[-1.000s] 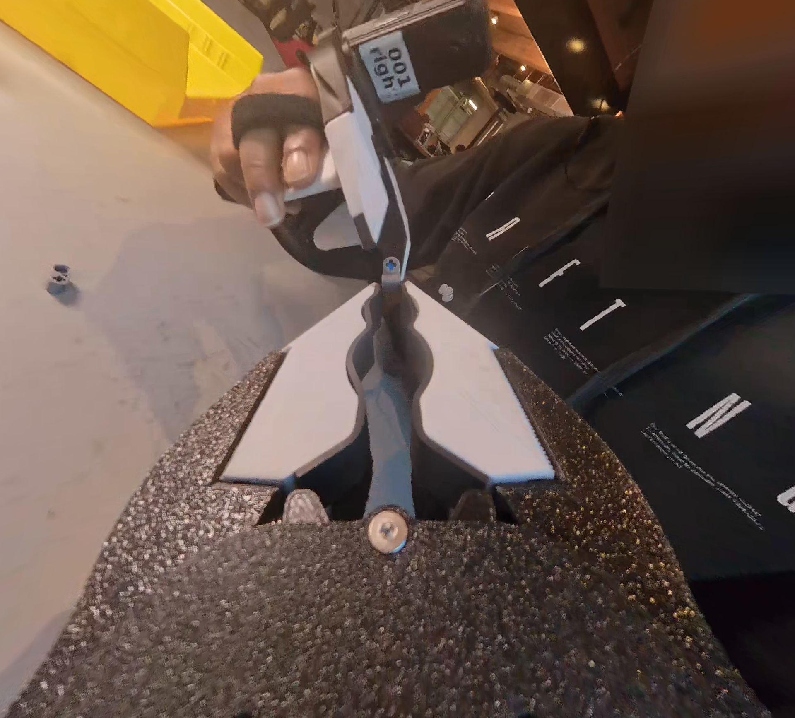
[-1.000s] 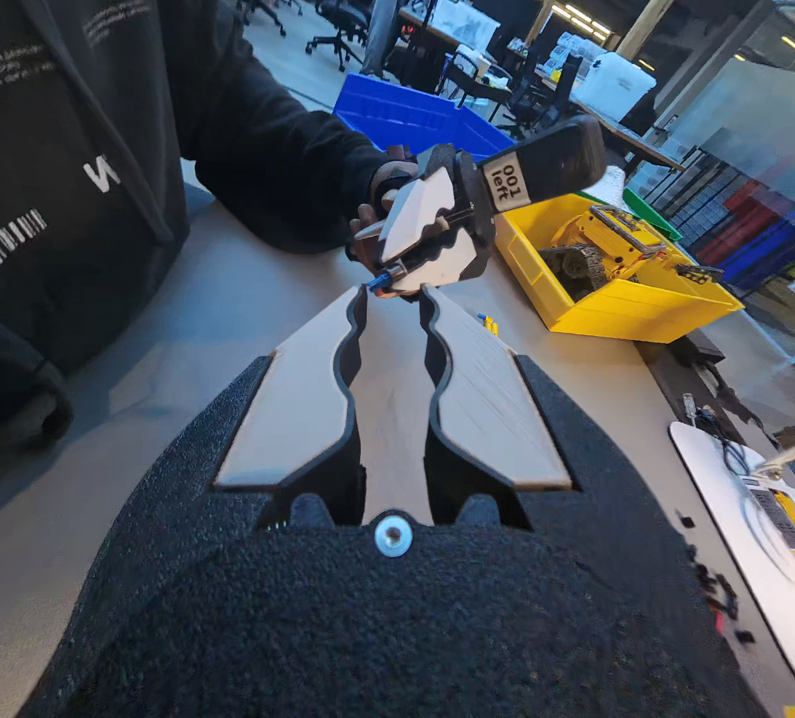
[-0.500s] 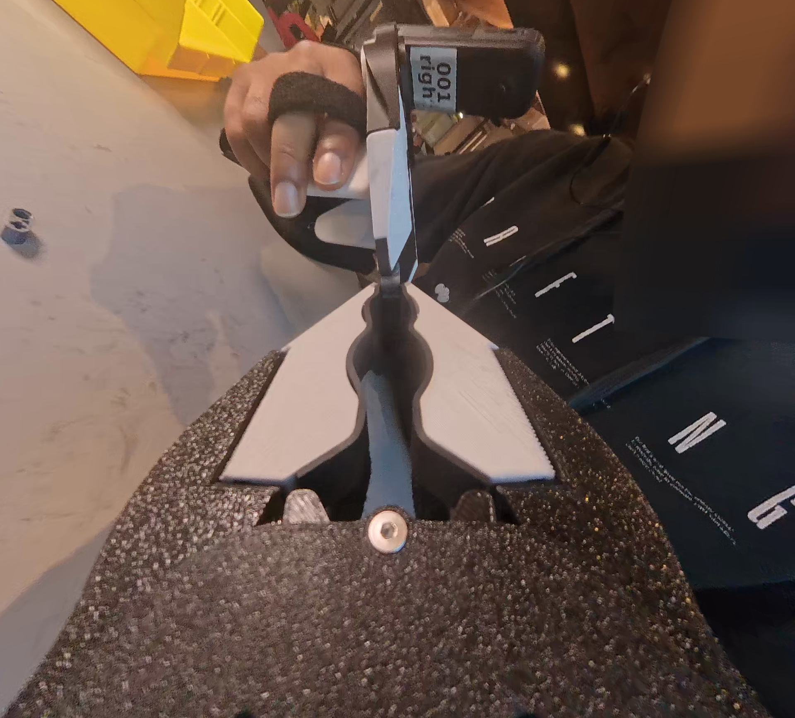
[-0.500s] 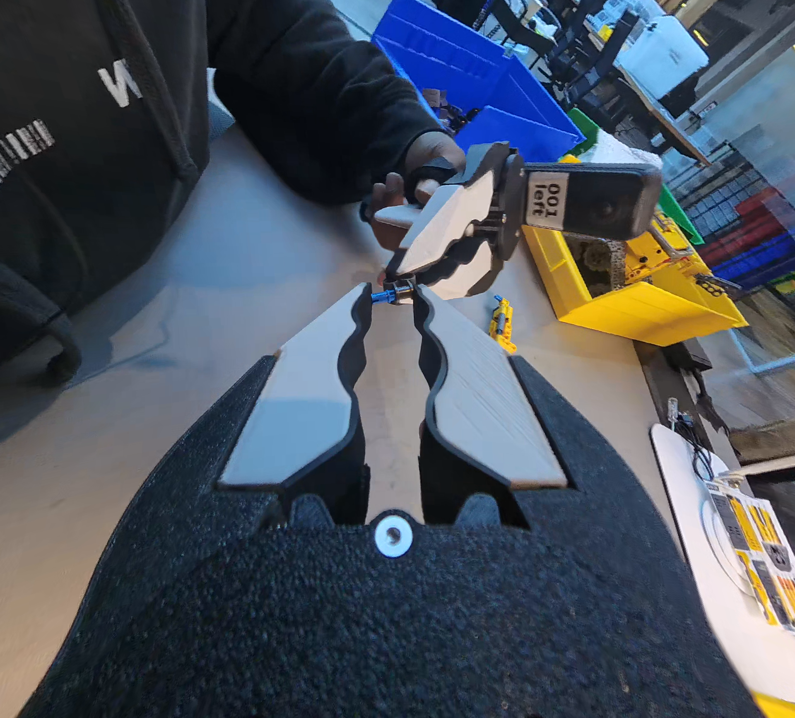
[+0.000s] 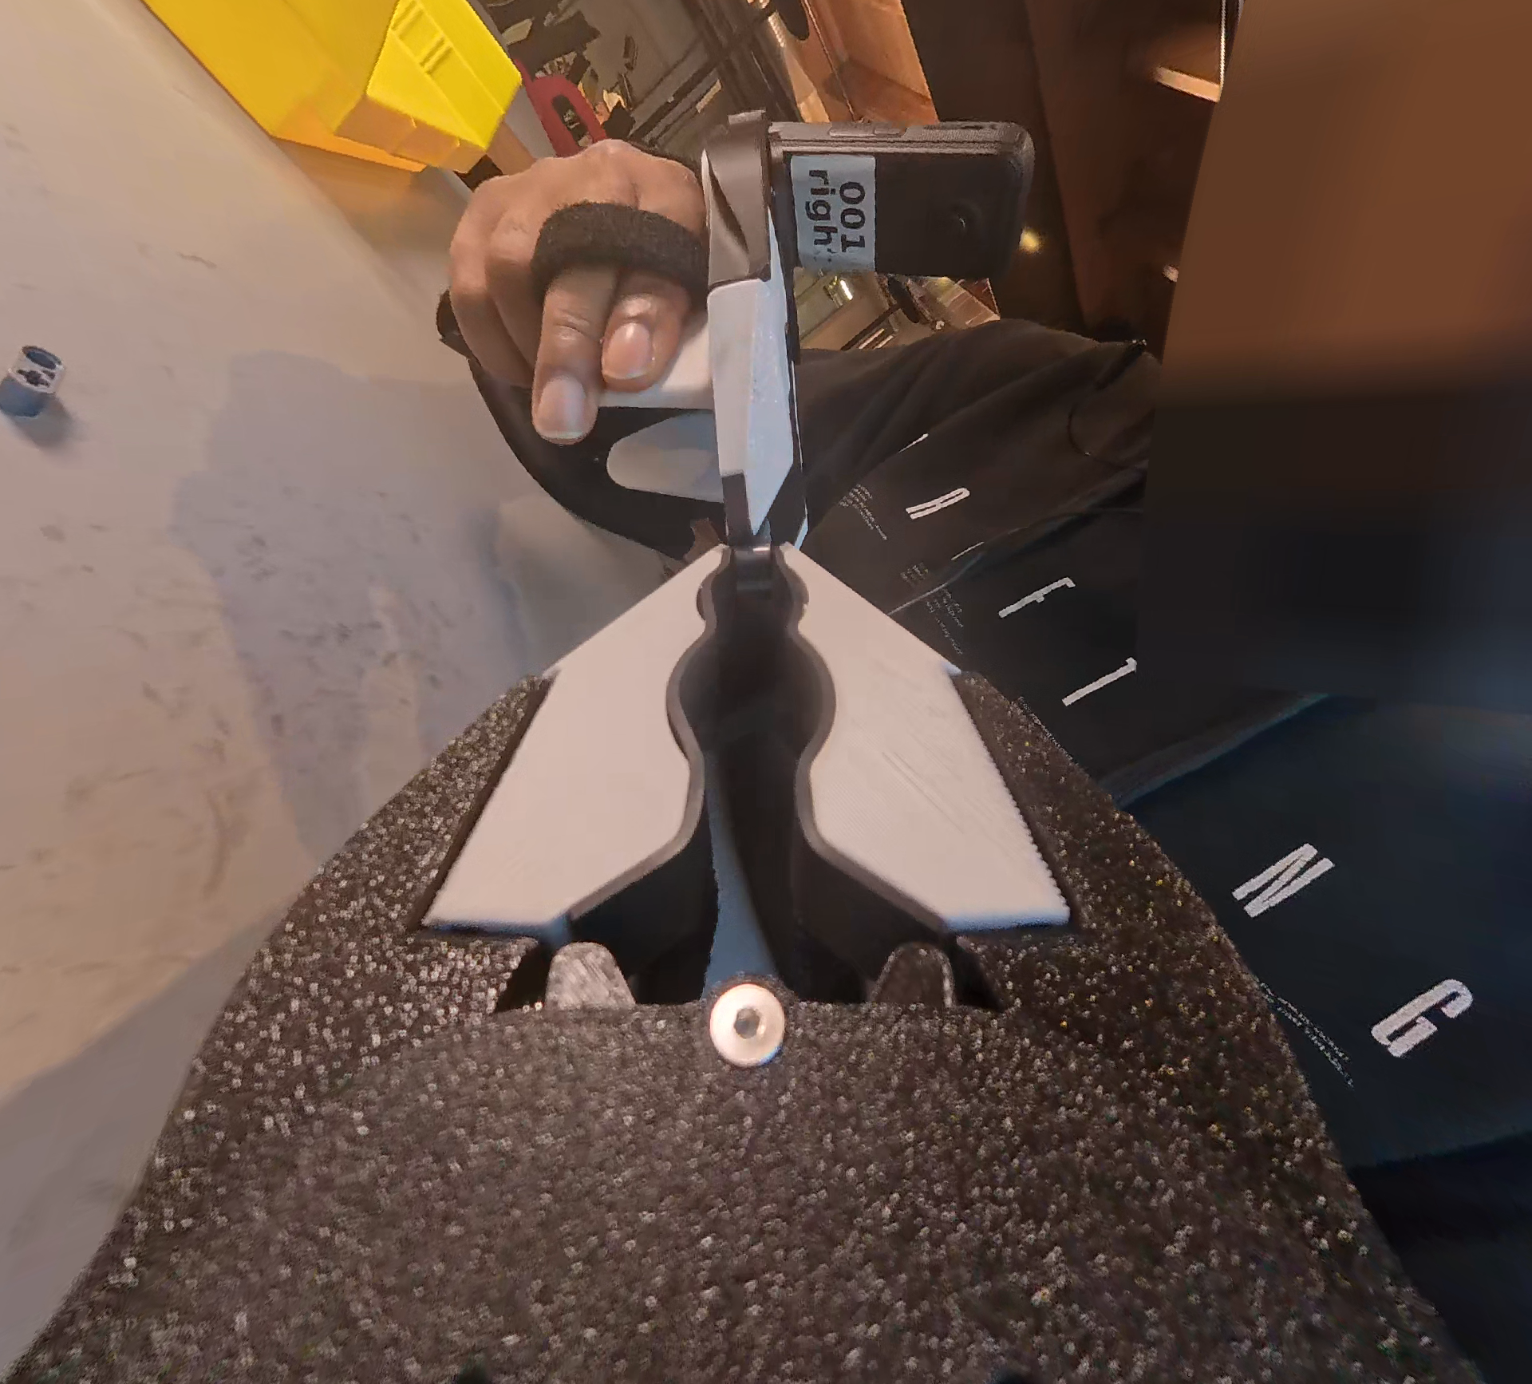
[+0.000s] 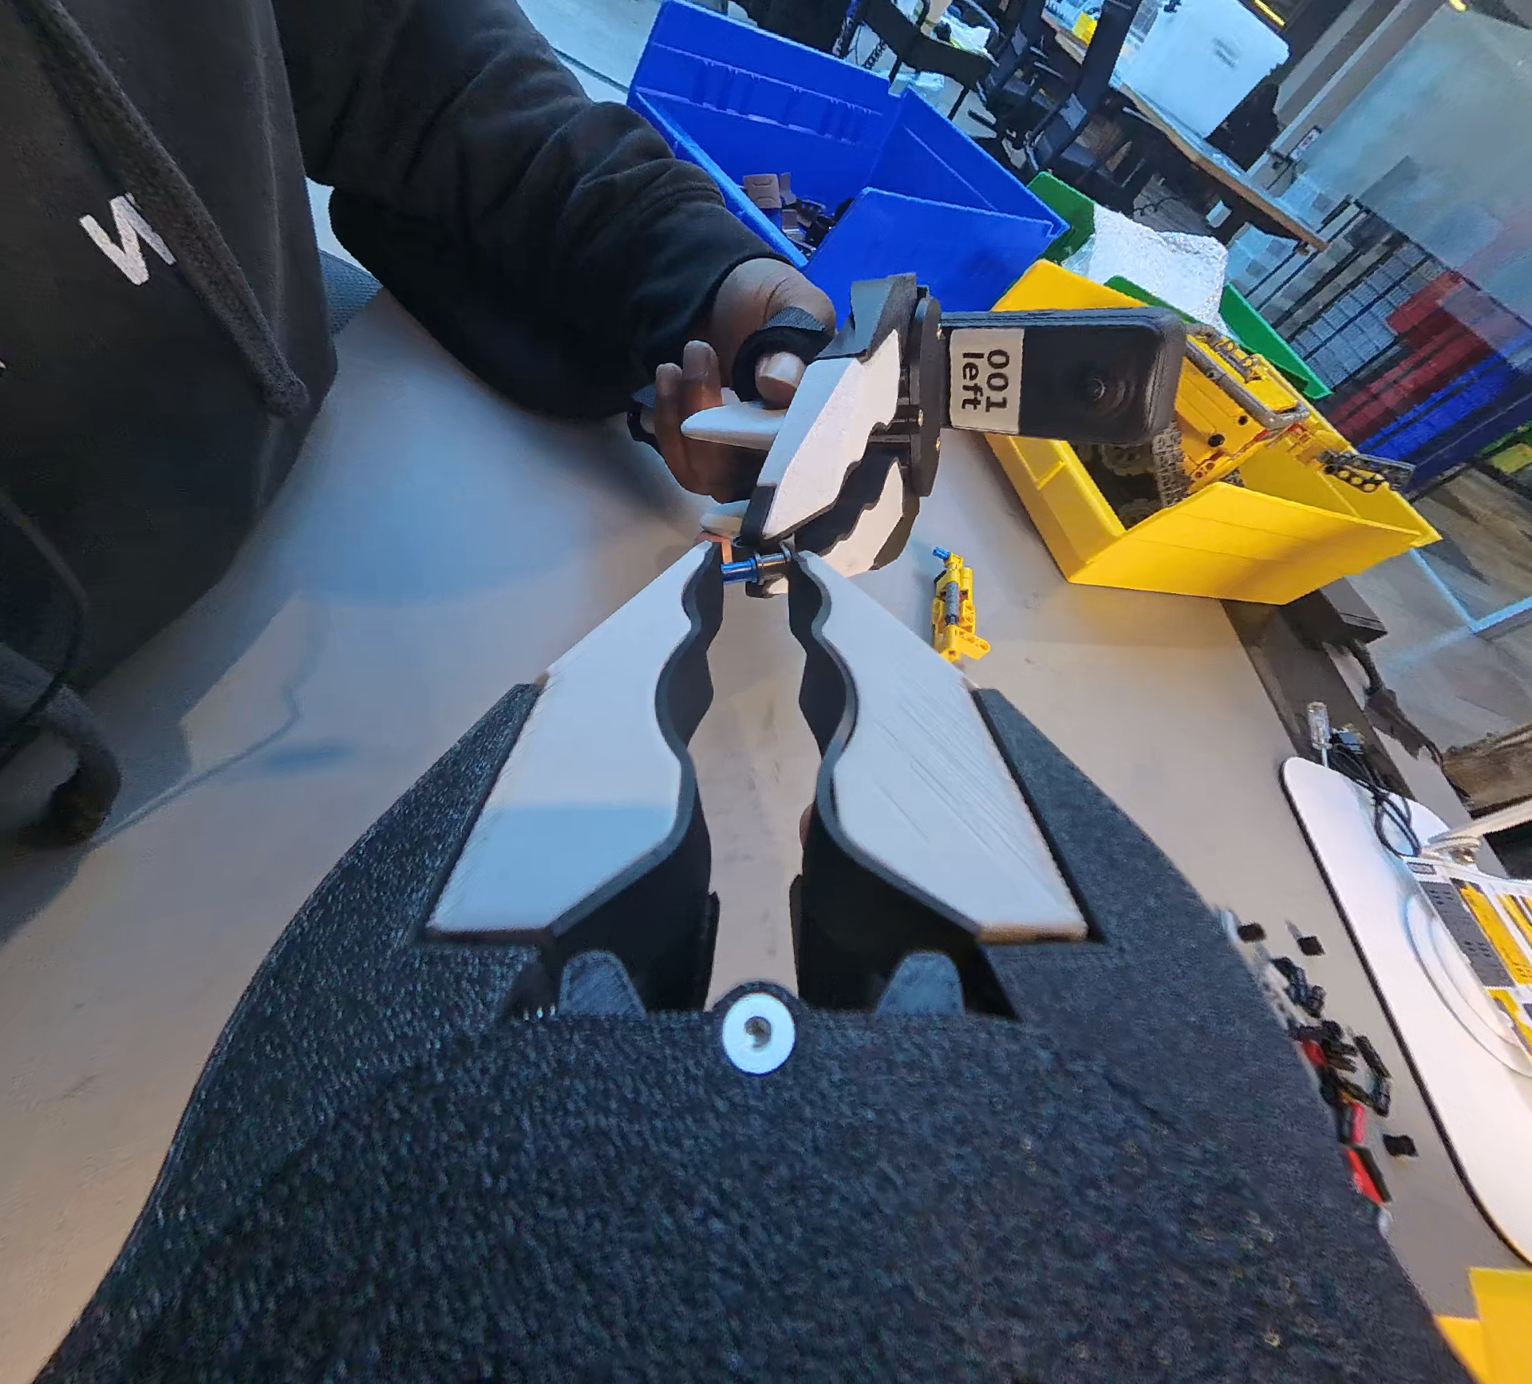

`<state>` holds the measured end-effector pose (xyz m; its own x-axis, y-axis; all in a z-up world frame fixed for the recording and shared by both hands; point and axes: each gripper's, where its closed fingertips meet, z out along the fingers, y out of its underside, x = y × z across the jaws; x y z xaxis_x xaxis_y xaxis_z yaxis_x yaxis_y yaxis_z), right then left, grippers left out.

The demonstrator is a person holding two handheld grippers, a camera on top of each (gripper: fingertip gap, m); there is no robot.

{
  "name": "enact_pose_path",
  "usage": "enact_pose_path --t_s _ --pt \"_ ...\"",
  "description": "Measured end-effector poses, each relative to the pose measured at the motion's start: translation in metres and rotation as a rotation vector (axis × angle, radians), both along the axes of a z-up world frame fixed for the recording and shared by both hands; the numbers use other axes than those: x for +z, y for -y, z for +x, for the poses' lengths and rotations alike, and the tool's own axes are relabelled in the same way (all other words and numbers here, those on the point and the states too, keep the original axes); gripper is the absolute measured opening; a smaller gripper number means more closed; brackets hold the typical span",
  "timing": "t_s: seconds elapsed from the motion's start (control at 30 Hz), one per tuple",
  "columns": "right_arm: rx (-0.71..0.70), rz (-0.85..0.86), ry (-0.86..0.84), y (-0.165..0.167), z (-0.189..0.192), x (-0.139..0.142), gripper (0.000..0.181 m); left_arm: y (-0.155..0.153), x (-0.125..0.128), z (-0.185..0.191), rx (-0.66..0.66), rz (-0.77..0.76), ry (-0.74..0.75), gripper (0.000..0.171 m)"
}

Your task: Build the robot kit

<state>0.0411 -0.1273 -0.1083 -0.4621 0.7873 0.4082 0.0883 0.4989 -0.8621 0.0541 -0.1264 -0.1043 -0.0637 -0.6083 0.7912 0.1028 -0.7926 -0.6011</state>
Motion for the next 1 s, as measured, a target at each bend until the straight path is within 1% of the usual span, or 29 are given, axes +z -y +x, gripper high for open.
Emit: enact_pose_path --t_s 0.3,0.43,0.57,0.67,0.83,1.0 --pt "0.023 0.011 0.032 0.007 0.003 -0.007 0.013 0.007 -0.008 0.004 -0.052 -0.026 -0.008 0.006" --pt "0.029 -0.006 0.043 0.006 0.003 -0.011 0.014 0.005 -0.011 0.003 -0.047 -0.028 -0.02 0.007" --pt "0.02 -0.053 0.03 0.0 0.0 -0.009 0.014 -0.001 -0.008 0.001 -0.008 -0.016 -0.016 0.007" --pt "-0.01 -0.056 0.027 -0.007 -0.002 -0.011 0.016 -0.008 -0.011 -0.001 0.039 0.001 -0.051 0.007" --pt "-0.062 0.003 0.016 -0.017 -0.006 -0.018 0.017 -0.018 -0.018 -0.004 0.112 0.026 -0.11 0.007" --pt "-0.155 0.101 0.014 -0.031 -0.011 -0.023 0.017 -0.031 -0.023 -0.009 0.209 0.038 -0.15 0.007"
